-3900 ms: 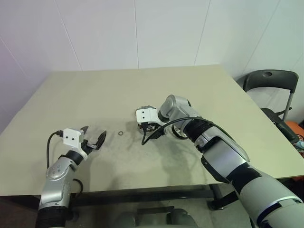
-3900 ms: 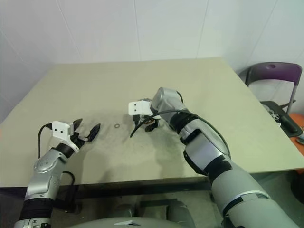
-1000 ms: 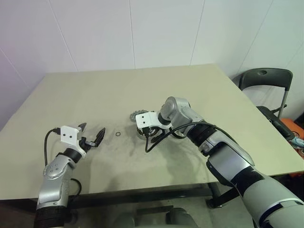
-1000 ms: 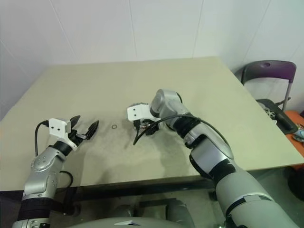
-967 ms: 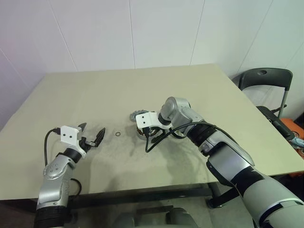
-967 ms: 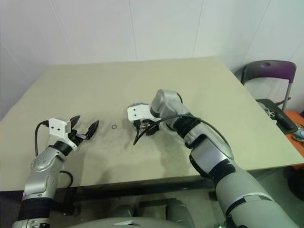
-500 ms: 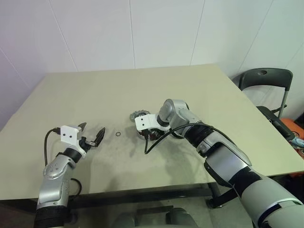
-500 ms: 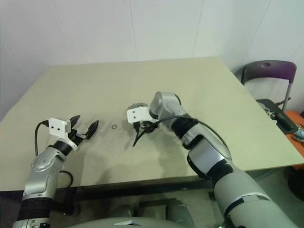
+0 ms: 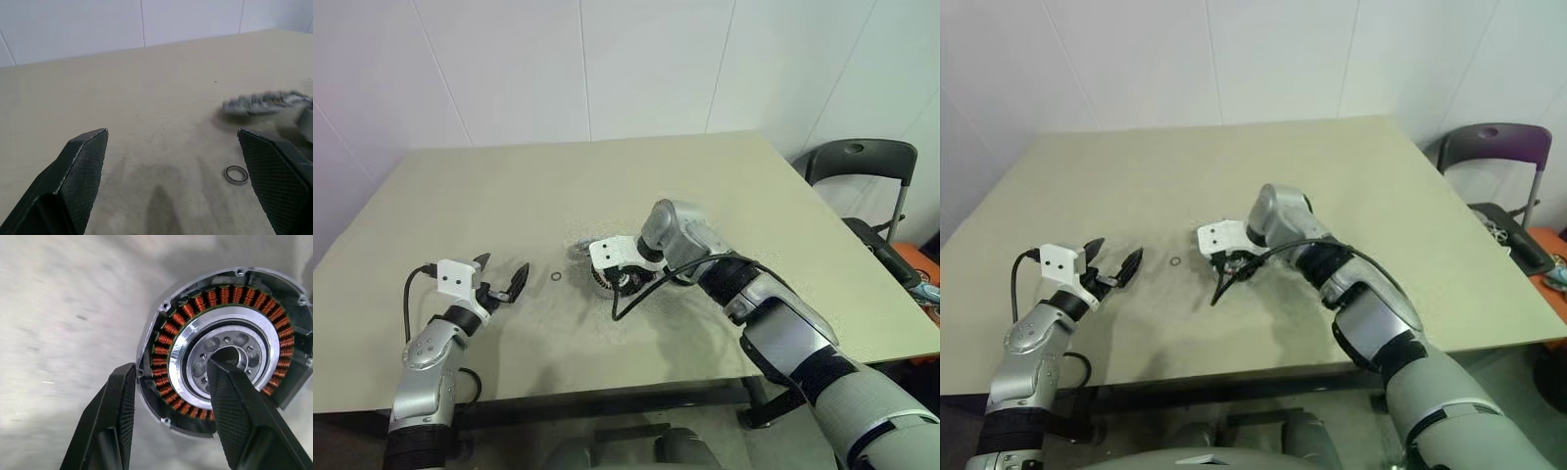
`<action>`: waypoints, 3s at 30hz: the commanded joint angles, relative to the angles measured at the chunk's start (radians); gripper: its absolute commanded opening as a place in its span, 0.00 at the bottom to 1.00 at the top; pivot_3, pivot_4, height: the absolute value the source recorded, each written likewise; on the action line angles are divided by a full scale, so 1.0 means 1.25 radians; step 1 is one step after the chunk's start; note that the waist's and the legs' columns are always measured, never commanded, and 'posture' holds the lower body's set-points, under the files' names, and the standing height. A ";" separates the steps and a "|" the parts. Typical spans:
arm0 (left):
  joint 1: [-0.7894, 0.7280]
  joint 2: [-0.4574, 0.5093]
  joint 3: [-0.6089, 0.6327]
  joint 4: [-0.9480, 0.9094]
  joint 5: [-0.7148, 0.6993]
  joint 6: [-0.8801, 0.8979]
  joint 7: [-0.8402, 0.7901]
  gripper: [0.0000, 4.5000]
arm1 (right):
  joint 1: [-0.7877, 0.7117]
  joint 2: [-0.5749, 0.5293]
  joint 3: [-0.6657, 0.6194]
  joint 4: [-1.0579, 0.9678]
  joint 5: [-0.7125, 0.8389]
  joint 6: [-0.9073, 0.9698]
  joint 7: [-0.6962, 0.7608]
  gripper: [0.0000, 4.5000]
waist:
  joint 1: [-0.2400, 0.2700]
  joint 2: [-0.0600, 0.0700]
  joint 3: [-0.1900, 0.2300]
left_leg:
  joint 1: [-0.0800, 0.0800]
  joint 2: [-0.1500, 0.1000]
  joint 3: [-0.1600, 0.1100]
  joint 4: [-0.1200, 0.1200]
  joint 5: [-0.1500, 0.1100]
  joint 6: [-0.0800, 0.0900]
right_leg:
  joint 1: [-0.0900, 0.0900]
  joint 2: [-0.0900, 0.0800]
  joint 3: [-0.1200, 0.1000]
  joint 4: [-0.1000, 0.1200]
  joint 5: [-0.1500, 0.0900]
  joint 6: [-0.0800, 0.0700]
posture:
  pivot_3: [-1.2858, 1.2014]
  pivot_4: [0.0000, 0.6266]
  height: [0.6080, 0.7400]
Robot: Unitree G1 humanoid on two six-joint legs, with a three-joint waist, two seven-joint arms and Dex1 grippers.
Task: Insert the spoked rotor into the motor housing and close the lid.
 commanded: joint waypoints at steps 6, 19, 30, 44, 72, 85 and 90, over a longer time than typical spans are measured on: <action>-0.017 0.010 0.009 0.005 -0.001 -0.014 -0.009 1.00 | 0.017 -0.020 0.004 -0.145 0.014 0.090 0.050 0.42 | 0.001 0.000 0.000 | 0.001 0.000 0.000 0.000 0.000 0.000 | 0.001 0.000 0.000 0.000 0.000 0.000 | 0.52 0.00 1.00; -0.018 0.006 0.006 0.008 0.002 -0.018 -0.006 1.00 | 0.032 -0.031 0.023 -0.166 0.014 0.072 0.020 0.50 | 0.001 0.000 0.000 | 0.001 0.000 0.000 0.001 0.000 0.000 | 0.001 0.000 0.000 0.001 0.000 0.000 | 0.52 0.00 1.00; -0.019 0.021 0.017 -0.001 -0.007 -0.006 -0.015 1.00 | 0.014 -0.053 -0.013 -0.221 0.066 0.119 0.049 0.99 | 0.001 0.000 0.000 | 0.001 0.000 0.000 0.001 0.000 0.000 | 0.001 0.000 0.000 0.001 0.000 0.000 | 0.52 0.00 1.00; 0.017 0.105 0.089 -0.014 -0.037 0.016 -0.039 1.00 | 0.091 -0.173 -0.221 -0.222 0.219 0.091 -0.065 0.99 | 0.000 0.000 0.000 | 0.002 0.000 0.001 0.000 0.000 0.000 | 0.002 0.000 0.000 0.000 0.000 0.000 | 0.52 0.00 1.00; -0.016 0.120 -0.012 0.033 -0.025 0.064 -0.144 1.00 | 0.304 -0.212 -0.411 -0.279 0.434 -0.069 -0.218 0.99 | 0.005 0.000 0.000 | 0.003 0.000 0.002 0.001 0.000 0.000 | 0.005 0.000 0.000 -0.002 0.000 0.000 | 0.52 0.00 1.00; -0.148 0.099 -0.113 0.210 0.030 0.042 -0.224 1.00 | 0.342 -0.247 -0.399 -0.331 0.462 -0.021 -0.192 0.99 | 0.005 0.000 0.000 | 0.003 0.000 0.002 0.002 0.000 0.000 | 0.006 0.000 0.000 -0.002 0.000 0.000 | 0.52 0.00 1.00; -0.201 0.087 -0.124 0.291 0.048 0.009 -0.233 1.00 | 0.344 -0.250 -0.395 -0.339 0.465 -0.015 -0.196 0.99 | 0.011 0.000 0.000 | 0.003 0.000 0.002 0.003 0.000 0.000 | 0.006 0.000 0.000 -0.002 0.000 0.001 | 0.52 0.00 1.00</action>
